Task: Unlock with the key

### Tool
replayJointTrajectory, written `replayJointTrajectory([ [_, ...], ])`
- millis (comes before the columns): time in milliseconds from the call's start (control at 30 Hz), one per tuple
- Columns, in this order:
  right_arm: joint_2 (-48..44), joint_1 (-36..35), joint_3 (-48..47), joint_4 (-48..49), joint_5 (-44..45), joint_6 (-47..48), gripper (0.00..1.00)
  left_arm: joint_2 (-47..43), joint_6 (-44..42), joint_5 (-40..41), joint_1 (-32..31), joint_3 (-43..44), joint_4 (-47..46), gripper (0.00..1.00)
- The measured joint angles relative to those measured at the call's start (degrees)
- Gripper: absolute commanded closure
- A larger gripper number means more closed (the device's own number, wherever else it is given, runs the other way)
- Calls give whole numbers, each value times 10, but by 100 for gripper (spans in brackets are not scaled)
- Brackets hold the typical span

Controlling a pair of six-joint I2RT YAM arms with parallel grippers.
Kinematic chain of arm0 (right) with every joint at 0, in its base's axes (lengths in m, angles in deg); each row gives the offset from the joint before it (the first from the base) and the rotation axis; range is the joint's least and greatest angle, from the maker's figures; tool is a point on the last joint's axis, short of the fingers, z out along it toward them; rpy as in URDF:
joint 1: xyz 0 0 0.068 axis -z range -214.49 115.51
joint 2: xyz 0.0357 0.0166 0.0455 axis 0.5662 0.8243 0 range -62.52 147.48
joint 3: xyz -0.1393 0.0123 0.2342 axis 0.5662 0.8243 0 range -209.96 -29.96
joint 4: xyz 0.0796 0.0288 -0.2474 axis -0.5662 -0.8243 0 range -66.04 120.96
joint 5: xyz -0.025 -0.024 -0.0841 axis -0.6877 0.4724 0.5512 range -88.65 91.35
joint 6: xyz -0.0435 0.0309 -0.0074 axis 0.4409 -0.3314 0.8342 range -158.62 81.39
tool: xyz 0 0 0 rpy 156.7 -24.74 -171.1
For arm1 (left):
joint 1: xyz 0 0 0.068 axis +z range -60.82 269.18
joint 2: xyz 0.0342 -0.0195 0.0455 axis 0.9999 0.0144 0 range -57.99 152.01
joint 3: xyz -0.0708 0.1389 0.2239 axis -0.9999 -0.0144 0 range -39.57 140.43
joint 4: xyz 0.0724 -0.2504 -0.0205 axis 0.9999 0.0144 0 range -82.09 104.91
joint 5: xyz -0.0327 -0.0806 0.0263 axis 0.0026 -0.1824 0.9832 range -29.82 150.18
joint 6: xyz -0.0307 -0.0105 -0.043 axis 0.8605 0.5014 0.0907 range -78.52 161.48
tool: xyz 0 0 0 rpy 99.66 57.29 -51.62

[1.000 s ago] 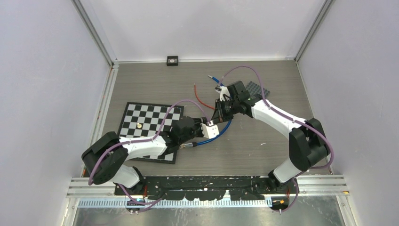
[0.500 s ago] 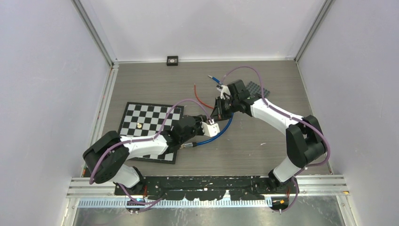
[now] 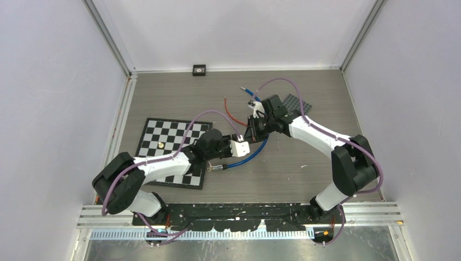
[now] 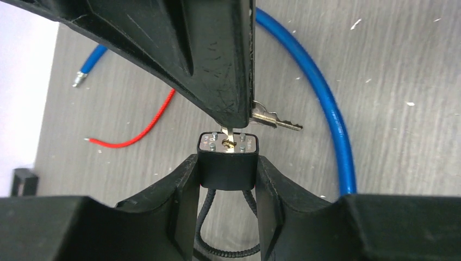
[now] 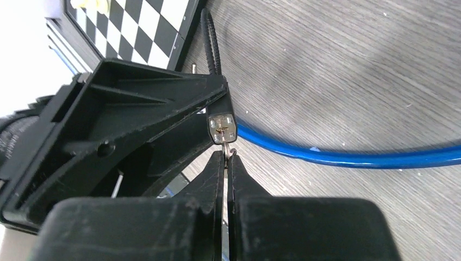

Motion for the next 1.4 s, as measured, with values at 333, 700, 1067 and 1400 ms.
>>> replayJointTrajectory([
  [333, -21, -22, 2, -15, 28, 52, 100, -12, 53, -64, 19, 18, 54, 100],
  [700, 9, 21, 9, 73, -38, -59, 99, -7, 40, 41, 8, 8, -23, 100],
  [1067, 34, 16, -2, 50, -44, -60, 100, 1, 5, 61, -7, -7, -36, 100],
  [1400, 42, -8, -20, 3, -17, 3, 100, -3, 0, 25, -8, -13, -15, 100],
])
